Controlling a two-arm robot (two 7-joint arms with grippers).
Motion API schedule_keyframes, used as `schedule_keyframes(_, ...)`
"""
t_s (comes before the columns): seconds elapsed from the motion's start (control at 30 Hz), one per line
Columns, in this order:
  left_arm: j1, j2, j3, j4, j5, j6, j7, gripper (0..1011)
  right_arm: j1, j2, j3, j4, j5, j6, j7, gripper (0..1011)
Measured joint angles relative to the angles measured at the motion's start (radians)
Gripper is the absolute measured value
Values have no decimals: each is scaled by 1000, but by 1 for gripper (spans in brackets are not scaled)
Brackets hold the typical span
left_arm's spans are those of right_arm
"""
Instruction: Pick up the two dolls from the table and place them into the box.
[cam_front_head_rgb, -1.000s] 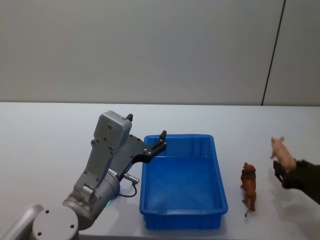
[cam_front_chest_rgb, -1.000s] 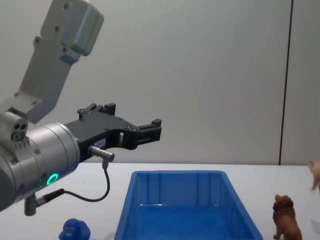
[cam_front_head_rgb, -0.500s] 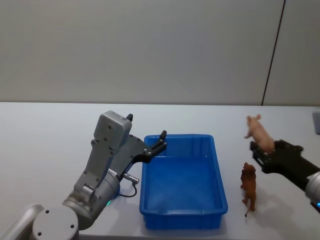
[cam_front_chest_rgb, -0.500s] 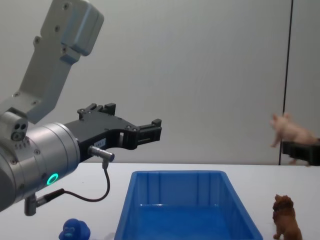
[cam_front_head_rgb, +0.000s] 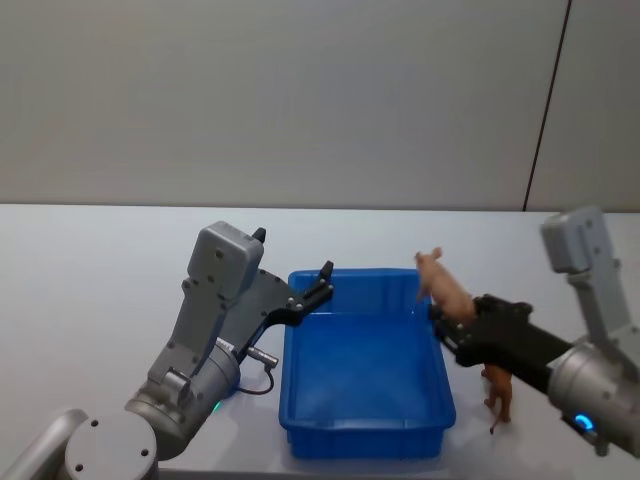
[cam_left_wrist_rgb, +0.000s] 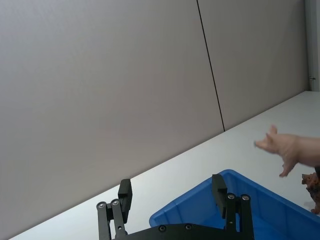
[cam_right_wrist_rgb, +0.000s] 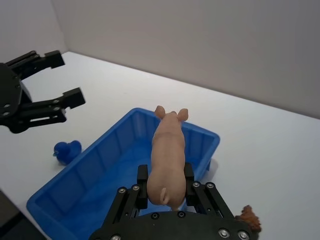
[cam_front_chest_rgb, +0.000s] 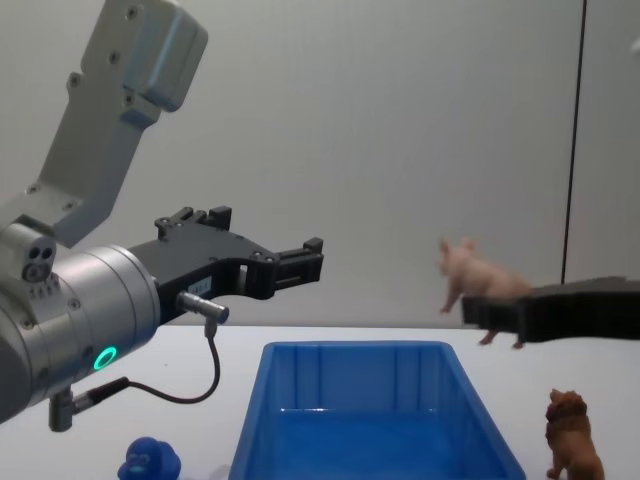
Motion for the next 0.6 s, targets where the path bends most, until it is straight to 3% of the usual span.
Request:
schedule_keyframes(0.2, 0, 0, 0, 0, 0, 0, 0, 1002, 13, -31, -32, 2, -33, 52, 2, 397)
schedule_keyframes(0.6, 0, 0, 0, 0, 0, 0, 0, 1002, 28, -73, -73, 20, -81, 93, -12, 766)
